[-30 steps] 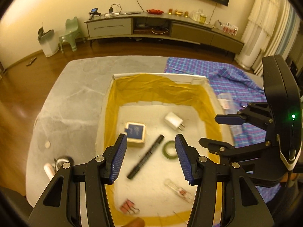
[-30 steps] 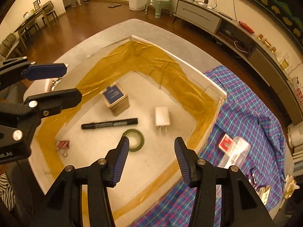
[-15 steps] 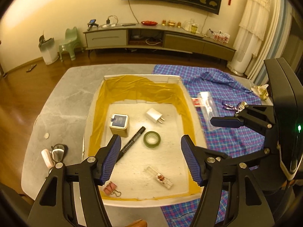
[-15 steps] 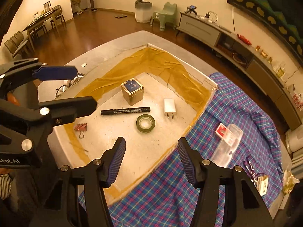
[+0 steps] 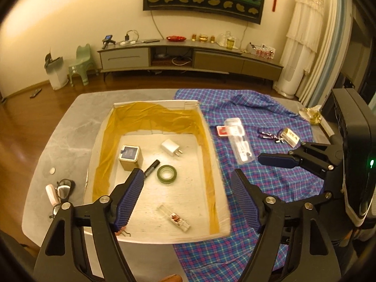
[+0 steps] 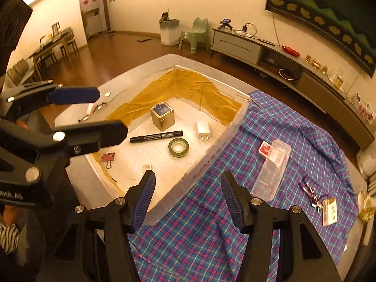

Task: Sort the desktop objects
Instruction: 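Move both tools back over the cloth toward the purple figure and clear case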

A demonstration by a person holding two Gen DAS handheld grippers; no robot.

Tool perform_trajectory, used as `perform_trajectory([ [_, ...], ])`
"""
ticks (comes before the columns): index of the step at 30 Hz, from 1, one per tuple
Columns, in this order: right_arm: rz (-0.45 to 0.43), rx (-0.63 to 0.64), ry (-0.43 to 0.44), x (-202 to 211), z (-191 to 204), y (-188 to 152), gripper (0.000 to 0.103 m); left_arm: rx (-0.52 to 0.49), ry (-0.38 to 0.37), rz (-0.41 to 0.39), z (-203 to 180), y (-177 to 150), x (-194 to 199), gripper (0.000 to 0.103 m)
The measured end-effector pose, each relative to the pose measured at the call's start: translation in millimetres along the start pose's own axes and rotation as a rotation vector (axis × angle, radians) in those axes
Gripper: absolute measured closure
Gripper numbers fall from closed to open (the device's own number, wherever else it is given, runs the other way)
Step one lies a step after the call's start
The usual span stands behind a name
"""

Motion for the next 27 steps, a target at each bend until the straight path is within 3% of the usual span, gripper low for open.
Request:
perform_trajectory([
  [8, -0.03, -0.046, 0.024, 9.4, -18.1, -25.3, 0.043, -0.049, -0.04, 0.022, -43.9, -11.0, -3.4, 0.022],
  [15, -0.028, -0.108, 0.042, 3.4, -46.9, -49.0, 0.043, -0.079, 0.018, 0.045, -74.8, -14.6, -12.2, 0.023],
  [27, -0.055, -0.328, 0.04, -3.4, -142.5, -102.0, 0.043, -0.129, -0.013, 0.126, -142.0, -19.8, -55.0, 0.023],
])
Point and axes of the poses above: each gripper's, at about its wrist camera, not at the fingertips, and x roughly against the way its jaws point, z to its left, y to its top, the point moved 10 cm from there along -x, roughly the way its jaws point, and after that the axes turned 14 degrees about z, right-handed, at the moved point
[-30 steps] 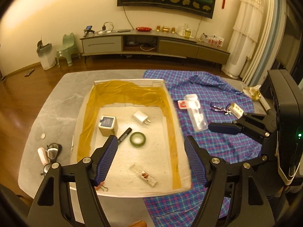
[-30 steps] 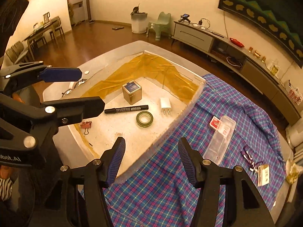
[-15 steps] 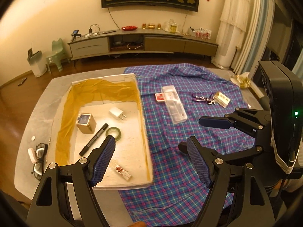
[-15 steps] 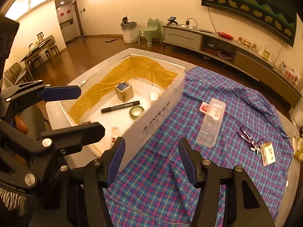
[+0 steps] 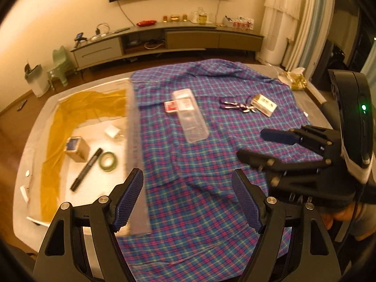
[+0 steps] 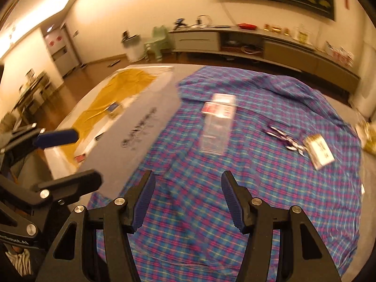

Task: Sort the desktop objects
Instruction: 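Move both tools back over the cloth toward the purple figure and clear case, then grasp the clear plastic case with the left tool while the right tool grasps the purple figure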

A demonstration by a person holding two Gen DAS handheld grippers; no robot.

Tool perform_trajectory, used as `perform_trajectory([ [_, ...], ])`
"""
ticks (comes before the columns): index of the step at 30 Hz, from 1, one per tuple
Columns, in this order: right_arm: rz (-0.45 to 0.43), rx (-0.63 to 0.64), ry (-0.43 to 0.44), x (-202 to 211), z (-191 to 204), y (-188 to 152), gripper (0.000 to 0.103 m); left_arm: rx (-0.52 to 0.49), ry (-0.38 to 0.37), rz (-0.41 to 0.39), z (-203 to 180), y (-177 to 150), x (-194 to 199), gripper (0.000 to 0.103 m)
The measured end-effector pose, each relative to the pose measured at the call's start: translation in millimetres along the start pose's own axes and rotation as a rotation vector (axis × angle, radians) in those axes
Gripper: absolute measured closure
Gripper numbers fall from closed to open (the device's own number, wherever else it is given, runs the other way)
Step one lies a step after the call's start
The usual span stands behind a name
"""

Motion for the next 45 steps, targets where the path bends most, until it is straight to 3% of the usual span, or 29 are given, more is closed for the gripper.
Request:
perform_trajectory([
  [7, -0.021, -0.219, -0.04, -1.2, -102.9, -11.9, 0.043, -0.021, -0.056, 0.005, -36.0, 28.9, -23.8, 0.023],
  [12, -0.008, -0.275, -0.073, -10.8, -146.8, -7.0, 0.043, -0.012, -0.067, 0.014, -49.1, 58.5, -53.5, 0.023],
  [20, 0.066, -0.156, -0.15, -47.5, -161.8, 32.1, 0.043, 0.106, -0.085, 0.068, -24.6, 103.1, -117.6, 0.023],
  [26, 0.117, -0.029, -0.248, -91.9, -168.4, 64.8, 0.036, 0.195, -0.065, 0.114, 1.3, 115.5, -166.8, 0.023],
  [34, 0.153, 0.048, -0.317, -145.4, -184.2, 85.9, 0.033, 0.214, -0.057, 0.135, 11.9, 130.1, -203.0, 0.023],
  [38, 0.116, 0.044, -0.284, -150.8, -193.6, 91.7, 0.028, 0.208, -0.04, 0.162, 10.4, 135.1, -224.9, 0.023],
  [40, 0.119, 0.023, -0.24, -151.4, -196.3, 92.9, 0.036, 0.211, -0.035, 0.173, 12.1, 137.1, -234.5, 0.023],
  [42, 0.115, -0.013, -0.192, -149.7, -200.1, 94.3, 0.057, 0.212, -0.021, 0.169, 12.7, 138.9, -239.8, 0.023],
  [45, 0.111, -0.048, -0.174, -144.9, -204.7, 96.0, 0.067, 0.208, -0.017, 0.158, 12.4, 141.1, -241.3, 0.025],
])
Point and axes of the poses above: each gripper's, at about its wrist camera, not at the fingertips, and x roughly against the way its jaws point, z to its left, y to its top, the point moved 10 cm from there along -x, roughly the way its jaws point, and after that the axes turned 14 degrees about z, right-handed, at the moved point
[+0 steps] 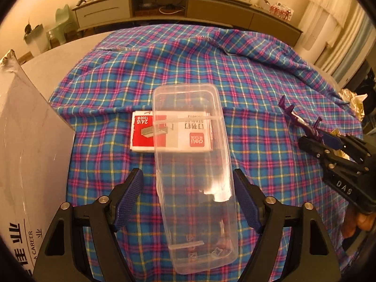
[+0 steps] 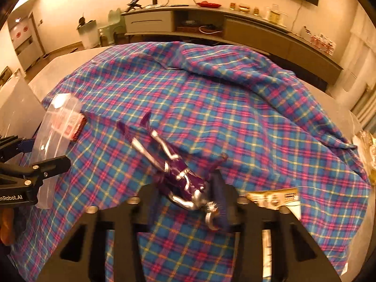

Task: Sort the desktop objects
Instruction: 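Grasp the clear plastic case with the left tool while the right tool grasps the purple figure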

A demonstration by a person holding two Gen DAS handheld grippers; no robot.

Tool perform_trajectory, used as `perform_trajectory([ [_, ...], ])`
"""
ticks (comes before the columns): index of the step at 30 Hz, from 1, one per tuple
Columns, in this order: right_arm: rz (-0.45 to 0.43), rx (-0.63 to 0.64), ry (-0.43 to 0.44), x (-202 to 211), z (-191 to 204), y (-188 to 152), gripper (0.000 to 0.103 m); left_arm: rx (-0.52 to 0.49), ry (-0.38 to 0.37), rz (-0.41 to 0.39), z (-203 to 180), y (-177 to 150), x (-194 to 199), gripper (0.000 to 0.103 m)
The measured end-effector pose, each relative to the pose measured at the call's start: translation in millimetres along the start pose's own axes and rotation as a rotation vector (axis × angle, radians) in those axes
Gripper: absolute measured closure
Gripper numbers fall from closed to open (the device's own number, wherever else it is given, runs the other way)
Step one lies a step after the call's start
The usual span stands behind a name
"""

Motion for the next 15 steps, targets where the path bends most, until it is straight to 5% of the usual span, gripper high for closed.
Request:
perform_trajectory([
  [2, -0.001, -0.026, 0.049, 2.2, 0.6, 0.7, 0.068, 0.008, -0.018, -0.011, 1.5, -0.5, 2.2, 0.026],
  [4, -0.007, -0.032, 0.066, 3.7, 3.1, 1.4, 0.072, 0.004, -0.021, -0.015, 2.0, -0.9, 4.8, 0.041],
  [5, -0.009, -0.031, 0.069, 4.6, 5.0, 2.1, 0.084, 0.003, -0.022, -0.009, 2.6, -2.0, 5.6, 0.048],
  [15, -0.004, -0.048, 0.157, 13.8, 18.6, -3.8, 0.085, -0.021, -0.029, -0.043, -1.3, -5.1, 25.6, 0.048],
])
Point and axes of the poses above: each gripper's, at about its wrist camera, not at the fingertips, and x roughly against the way its jaws point, z to its left, y to its top, the point moved 10 cm from there along -x, roughly the way its jaws point, and after that the axes turned 14 degrees about z, right-handed, at the moved point
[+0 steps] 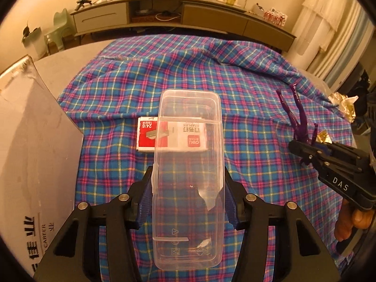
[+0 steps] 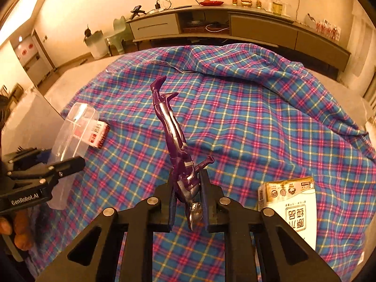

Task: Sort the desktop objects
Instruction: 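Grasp the clear plastic case with the left tool while the right tool grasps the purple figure, then carry the clear case and purple figure over the cardboard box with both tools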

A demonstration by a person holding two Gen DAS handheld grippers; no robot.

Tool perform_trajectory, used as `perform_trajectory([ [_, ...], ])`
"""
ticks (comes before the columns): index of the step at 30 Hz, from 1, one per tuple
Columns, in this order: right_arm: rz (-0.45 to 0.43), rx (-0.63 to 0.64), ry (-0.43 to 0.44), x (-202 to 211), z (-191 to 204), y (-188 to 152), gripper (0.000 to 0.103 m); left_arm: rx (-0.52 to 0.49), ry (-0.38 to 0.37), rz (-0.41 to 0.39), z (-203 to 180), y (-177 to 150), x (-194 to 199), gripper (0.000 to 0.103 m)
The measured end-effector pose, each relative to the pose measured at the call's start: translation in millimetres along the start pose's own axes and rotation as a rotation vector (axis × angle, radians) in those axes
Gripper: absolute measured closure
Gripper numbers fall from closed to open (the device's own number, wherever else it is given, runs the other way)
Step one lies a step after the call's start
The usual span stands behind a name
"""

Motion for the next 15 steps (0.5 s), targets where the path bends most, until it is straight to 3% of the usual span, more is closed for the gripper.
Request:
perform_trajectory([
  [5, -0.014, -0.052, 0.085, 13.0, 4.8, -4.6, 0.084, -0.018, 0.005, -0.024, -5.3, -1.9, 14.6, 0.048],
  [15, -0.041, -0.067, 0.096, 36.9, 27.5, -22.6, 0.084, -0.053, 0.029, -0.056, -12.6, -23.4, 43.5, 0.048],
])
Point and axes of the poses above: each gripper's, at about its wrist camera, not at the fingertips, and x roughly against the way its jaws point, z to its left, y to its top, the point moved 10 cm from there along -x, roughly the way its jaws point, and after that the axes turned 14 degrees about z, right-handed, at the moved point
